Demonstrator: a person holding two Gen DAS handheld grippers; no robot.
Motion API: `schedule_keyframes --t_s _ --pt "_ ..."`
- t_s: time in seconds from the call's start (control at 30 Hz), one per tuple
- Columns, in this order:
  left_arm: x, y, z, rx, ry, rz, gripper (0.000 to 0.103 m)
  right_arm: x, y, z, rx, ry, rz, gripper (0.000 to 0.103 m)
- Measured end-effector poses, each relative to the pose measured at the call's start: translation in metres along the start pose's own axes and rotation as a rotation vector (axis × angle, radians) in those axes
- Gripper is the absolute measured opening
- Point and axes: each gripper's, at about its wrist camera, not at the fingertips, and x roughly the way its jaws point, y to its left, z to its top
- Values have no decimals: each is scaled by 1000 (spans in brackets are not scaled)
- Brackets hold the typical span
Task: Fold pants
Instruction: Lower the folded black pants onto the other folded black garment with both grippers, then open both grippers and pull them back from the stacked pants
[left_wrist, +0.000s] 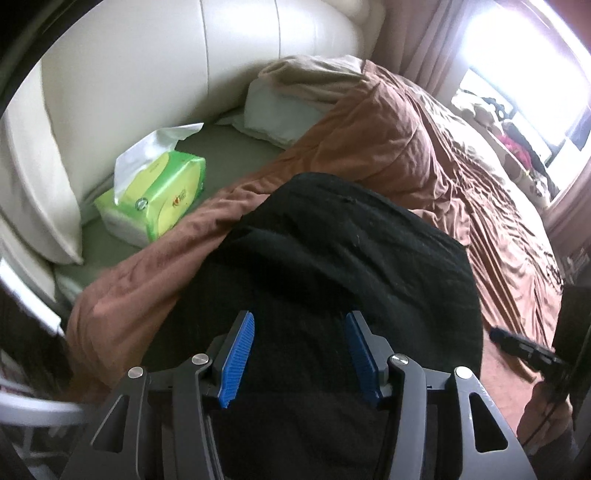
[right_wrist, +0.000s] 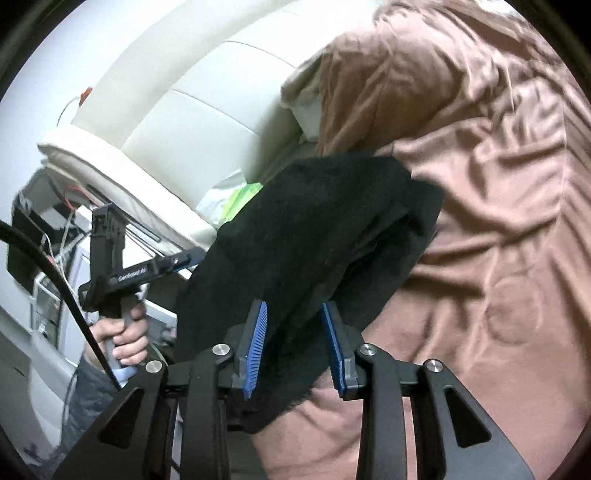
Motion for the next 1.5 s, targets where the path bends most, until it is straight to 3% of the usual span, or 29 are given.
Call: schedule_keyframes --t_s 0.17,0.4,0.7,0.93,1.3,1.37,1.43,1.5 --pt "-8 -5 -13 -22 -38 11 54 5 26 19 -123 -8 -29 29" --pt "-13 -5 -31 -45 -80 68 54 44 46 43 -240 15 -17 29" --pt "-3 -7 -53 -80 -64 78 54 92 19 28 -326 128 -112 27" --pt "-4 -24 -73 -73 -32 65 54 88 24 11 -421 163 -232 27" --pt "-35 -48 -97 -65 -9 59 54 20 44 6 -391 125 -237 27" --pt "-43 -57 -100 -57 -18 59 54 7 46 3 -391 128 -238 34" --pt "-50 -66 -101 -53 -22 61 55 -10 50 1 -398 113 -258 64" --pt "-58 -74 -102 -52 -38 69 61 -26 53 -1 -397 97 -262 70"
